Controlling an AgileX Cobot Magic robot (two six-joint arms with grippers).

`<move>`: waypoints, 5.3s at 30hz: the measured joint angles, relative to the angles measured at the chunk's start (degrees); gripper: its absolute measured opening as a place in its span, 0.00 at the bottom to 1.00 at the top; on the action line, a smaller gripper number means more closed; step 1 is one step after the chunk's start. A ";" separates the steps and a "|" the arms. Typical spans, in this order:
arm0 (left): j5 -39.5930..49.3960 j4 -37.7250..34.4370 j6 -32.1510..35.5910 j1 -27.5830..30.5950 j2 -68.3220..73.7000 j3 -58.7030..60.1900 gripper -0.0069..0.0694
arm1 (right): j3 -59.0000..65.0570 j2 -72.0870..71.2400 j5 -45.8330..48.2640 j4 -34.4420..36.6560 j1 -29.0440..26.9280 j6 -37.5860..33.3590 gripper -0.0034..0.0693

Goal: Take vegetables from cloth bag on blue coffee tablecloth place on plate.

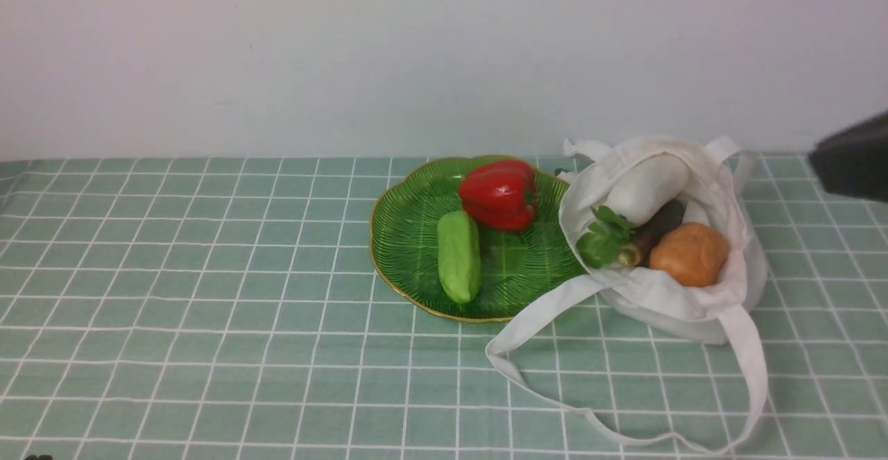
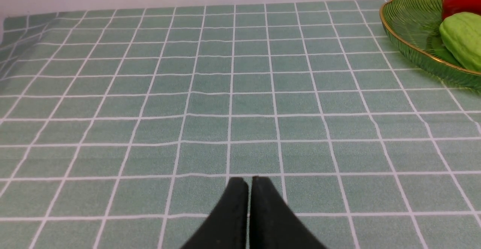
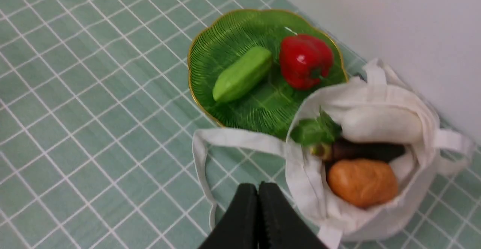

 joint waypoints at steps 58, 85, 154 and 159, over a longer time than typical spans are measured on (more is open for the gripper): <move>0.00 0.00 0.00 -0.05 0.00 0.00 0.08 | 51.04 -29.40 -44.85 0.18 -0.05 10.60 0.03; 0.00 0.00 0.00 -0.05 0.00 0.00 0.08 | 73.84 -54.93 -51.58 -2.23 -23.78 10.60 0.03; 0.00 0.00 0.00 -0.05 0.00 0.00 0.08 | 73.72 -54.93 -46.78 -1.79 -21.68 12.76 0.03; 0.00 0.00 0.00 -0.05 0.00 0.00 0.08 | 73.72 -54.93 -46.78 -1.79 -21.68 12.76 0.03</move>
